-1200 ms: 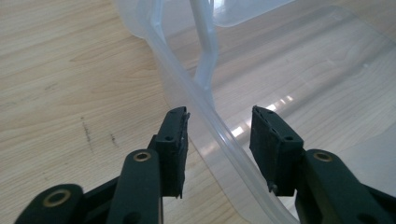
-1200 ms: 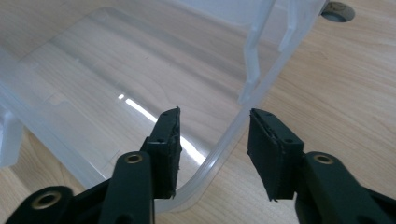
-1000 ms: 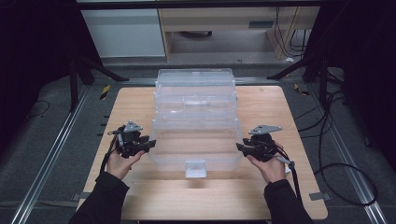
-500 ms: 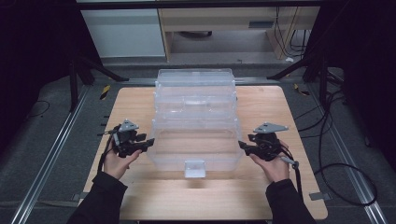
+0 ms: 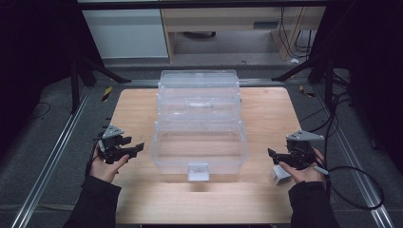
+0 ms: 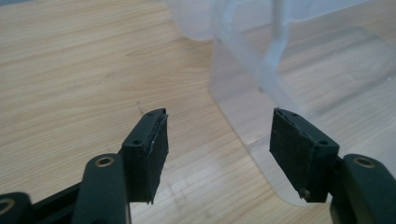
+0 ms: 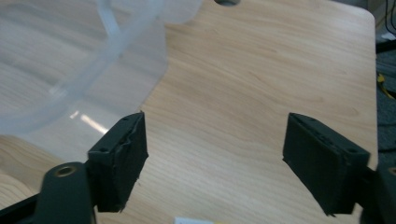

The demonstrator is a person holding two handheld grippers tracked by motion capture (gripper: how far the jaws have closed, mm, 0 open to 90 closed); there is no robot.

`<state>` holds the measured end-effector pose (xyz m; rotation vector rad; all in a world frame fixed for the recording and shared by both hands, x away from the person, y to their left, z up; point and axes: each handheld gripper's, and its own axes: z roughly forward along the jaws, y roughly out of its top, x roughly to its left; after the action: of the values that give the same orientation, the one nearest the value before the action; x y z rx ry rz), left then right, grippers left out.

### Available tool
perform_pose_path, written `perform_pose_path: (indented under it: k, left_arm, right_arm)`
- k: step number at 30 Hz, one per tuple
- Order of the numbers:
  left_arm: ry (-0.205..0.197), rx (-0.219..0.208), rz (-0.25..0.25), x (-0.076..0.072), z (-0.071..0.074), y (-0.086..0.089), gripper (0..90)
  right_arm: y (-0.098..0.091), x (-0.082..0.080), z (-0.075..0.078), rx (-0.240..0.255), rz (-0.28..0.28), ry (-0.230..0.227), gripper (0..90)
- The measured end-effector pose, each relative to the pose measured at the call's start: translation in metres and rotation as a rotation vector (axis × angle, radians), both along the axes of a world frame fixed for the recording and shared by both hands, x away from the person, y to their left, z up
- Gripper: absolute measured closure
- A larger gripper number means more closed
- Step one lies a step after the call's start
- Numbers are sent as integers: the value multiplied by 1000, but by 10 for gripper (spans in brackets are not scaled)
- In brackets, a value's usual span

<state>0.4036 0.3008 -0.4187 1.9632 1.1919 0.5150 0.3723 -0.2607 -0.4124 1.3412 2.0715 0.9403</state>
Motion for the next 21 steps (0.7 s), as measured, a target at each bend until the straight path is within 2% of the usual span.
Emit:
perform_pose_path:
  k: [3, 6, 10, 16, 21]
  left_arm:
    - [15, 12, 19, 3, -7, 6, 334]
    - [23, 22, 32, 6, -12, 9, 314]
    - [26, 36, 38, 7, -16, 10, 294]
    - [48, 58, 33, 8, -21, 10, 285]
    - [53, 59, 37, 7, -22, 12, 285]
  right_arm:
    - [-7, -3, -6, -26, -33, 10, 123]
    - [-11, -4, -11, -33, -59, 43, 63]
    - [-11, -9, -16, -56, -62, 70, 57]
    - [-17, -22, -22, -44, -59, 100, 76]
    - [-20, -27, -34, -56, -61, 151, 77]
